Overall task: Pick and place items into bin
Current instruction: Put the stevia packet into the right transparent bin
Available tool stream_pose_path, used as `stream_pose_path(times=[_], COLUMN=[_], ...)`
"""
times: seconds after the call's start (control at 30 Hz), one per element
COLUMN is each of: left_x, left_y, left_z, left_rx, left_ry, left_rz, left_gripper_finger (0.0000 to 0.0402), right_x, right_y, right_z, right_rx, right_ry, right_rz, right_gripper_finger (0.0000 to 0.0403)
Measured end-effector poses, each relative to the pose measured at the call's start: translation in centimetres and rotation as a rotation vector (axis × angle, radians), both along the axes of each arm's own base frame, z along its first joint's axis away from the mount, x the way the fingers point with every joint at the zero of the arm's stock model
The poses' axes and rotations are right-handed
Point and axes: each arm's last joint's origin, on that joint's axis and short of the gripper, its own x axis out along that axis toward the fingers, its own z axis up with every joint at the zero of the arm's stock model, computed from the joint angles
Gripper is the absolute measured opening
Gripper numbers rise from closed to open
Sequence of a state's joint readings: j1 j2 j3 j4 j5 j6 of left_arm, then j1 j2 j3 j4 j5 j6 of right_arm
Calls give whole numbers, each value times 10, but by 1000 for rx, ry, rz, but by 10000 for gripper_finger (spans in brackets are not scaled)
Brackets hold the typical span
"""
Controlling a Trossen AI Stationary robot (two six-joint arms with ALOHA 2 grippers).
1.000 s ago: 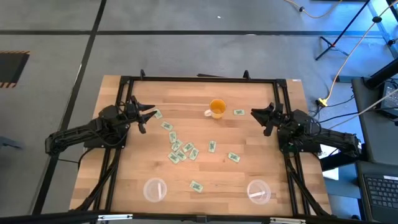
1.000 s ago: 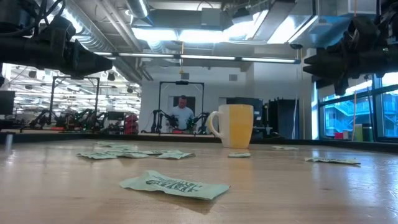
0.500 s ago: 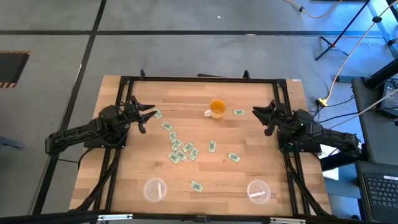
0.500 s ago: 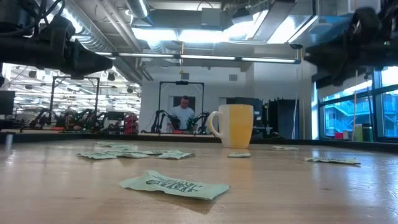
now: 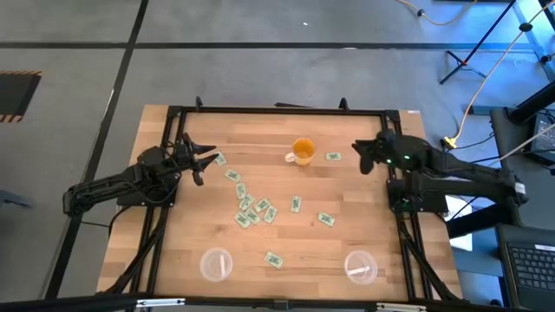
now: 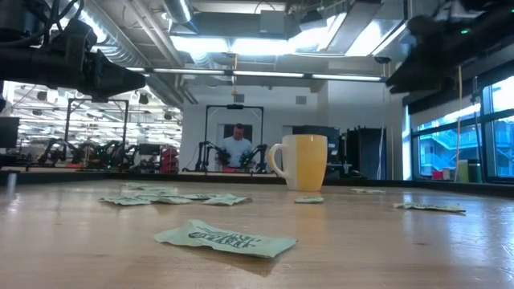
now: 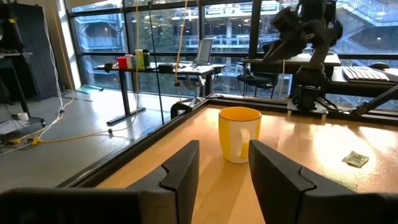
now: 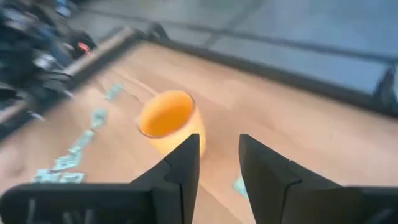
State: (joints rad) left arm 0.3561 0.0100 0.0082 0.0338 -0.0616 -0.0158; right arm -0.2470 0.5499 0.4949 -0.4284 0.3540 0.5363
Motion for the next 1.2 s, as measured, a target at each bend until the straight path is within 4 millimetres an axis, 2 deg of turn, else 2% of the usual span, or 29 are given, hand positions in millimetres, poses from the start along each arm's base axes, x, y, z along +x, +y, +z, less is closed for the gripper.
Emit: stream_pose_path(times=[0.2, 0.4, 0.6, 0.97, 1.2], left_x=[0, 0, 0, 0, 0], left_y=[0, 0, 0, 0, 0], left_z=[0, 0, 0, 0, 0], left_rx=[0, -21, -21, -21, -21], left_ry=[0, -10, -9, -9, -9], left_rz=[1, 0, -1, 0, 0], left_gripper_finger=[134, 132, 134, 134, 134], right_x=[40, 63, 67, 68, 74], right_y=[-12, -37, -59, -70, -73], right_z=[-8, -34, -61, -77, -87], right_rx=[129, 277, 338, 370, 394], right_ry=[148, 298, 431, 508, 522], right_rz=[-71, -144, -188, -222, -238], right_gripper_finger=[116, 116, 116, 117, 158])
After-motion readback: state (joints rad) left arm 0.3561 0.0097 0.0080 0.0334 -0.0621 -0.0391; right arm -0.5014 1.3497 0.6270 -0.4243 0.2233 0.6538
